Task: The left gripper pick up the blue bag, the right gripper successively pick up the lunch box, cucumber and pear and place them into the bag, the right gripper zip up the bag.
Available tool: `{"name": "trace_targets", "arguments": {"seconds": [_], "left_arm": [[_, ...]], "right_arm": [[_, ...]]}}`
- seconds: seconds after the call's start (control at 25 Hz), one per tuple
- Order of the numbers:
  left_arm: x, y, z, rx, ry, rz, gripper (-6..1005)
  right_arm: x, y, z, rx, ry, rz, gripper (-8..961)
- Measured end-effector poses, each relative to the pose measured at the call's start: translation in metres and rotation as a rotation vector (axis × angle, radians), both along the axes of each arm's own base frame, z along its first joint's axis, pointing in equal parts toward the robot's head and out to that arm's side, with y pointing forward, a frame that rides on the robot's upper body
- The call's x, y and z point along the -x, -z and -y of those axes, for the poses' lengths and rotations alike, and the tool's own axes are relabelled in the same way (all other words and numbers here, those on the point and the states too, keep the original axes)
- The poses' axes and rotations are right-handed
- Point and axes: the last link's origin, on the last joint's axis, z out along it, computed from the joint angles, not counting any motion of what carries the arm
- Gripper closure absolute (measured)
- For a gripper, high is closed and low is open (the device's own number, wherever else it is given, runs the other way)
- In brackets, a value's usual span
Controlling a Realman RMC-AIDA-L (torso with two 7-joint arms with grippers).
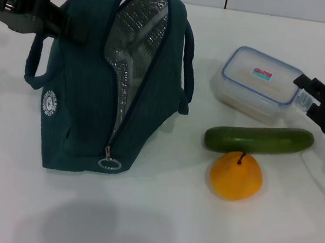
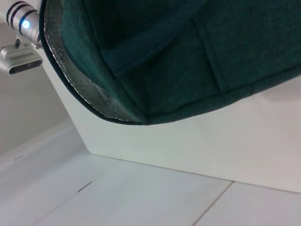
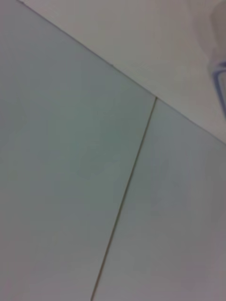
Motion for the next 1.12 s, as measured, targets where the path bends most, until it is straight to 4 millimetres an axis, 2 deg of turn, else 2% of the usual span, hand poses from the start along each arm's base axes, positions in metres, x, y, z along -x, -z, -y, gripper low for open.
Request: {"name": "trace_targets", "arguments": {"seconds": [0.2,0.76,0.96,1.12], "left_arm": [[0.0001,-0.0001,-0.0001,-0.001,0.001,0.000,960],[0.0005,0.0003,0.0004,0.001,0.006,-0.003,959],[0.0001,0.0014,0.0007,0.007,0.009,-0.007,959],[0.0001,0.0015,0.0007,0.007,0.011,-0.008,959]], "right_arm": [[-0.0016,0.0016,-0.0004,0.004,0.010,0.013,399],[-0.0006,0.0016,-0.0015,-0.002,0.002,0.024,782],[-0.0001,0.0014,-0.0006,-0.007,-0.012,0.032,857],[0.0005,0.0004,0.0018,-0.011,-0.024,0.022,857]]}}
